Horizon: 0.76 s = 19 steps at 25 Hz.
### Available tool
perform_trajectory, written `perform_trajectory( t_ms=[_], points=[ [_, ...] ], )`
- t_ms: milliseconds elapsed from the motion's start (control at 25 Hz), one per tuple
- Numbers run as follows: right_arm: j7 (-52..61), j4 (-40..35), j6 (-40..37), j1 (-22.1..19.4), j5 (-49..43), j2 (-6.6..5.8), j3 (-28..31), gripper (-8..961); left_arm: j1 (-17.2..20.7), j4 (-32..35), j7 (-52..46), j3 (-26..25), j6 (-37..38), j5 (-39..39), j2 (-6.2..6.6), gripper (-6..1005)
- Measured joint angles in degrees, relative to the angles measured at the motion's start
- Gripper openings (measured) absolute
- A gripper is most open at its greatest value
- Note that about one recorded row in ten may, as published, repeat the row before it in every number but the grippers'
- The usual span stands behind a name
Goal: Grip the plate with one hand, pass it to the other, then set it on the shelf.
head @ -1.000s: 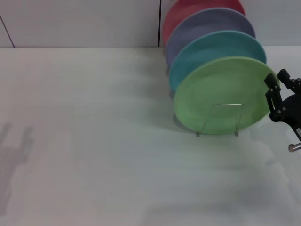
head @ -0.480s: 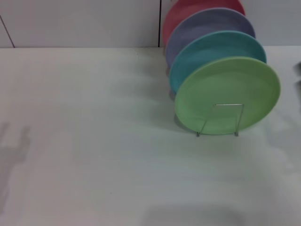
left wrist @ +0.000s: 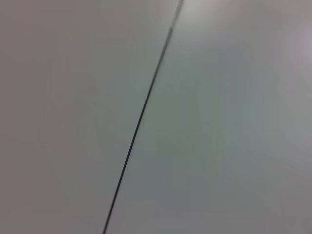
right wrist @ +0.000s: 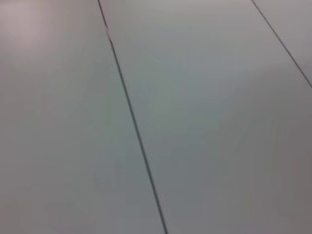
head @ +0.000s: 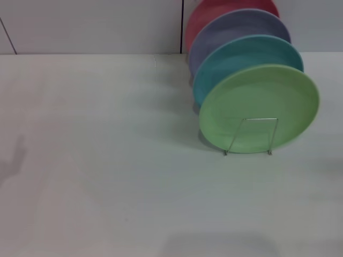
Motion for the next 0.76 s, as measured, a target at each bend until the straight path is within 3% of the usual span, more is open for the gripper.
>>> perform_trajectory(
  t_ms=[40,160,360,560,760],
  points=[
    [0.7,-1.3,3.5,1.3,0.3,-0.82,0.1,377,-0.6,1.2,1.5,0.0,-1.1,0.0,-0.07,679],
    [1.0,-1.6,5.3,1.9,0.7,-1.2,0.2,380,-1.3,1.8,3.7,-0.2,-4.5,0.0,0.07,679],
    [1.0,-0.9,5.8,2.4,2.8,-1.14,1.0,618,-2.6,2.5,4.9,-2.0,-10.3,-0.1,0.1,721],
    [0.4,-1.0,6.7,3.3,4.6,-0.78,1.7,711,-3.0,1.3,7.7,-4.3,-12.6,-0.2,-0.25,790],
    [0.6,-0.8,7.5,3.6,5.3,-0.78,3.2,711,-3.1,0.3,8.6,-4.2,-13.1,-0.1,-0.37,813]
  ],
)
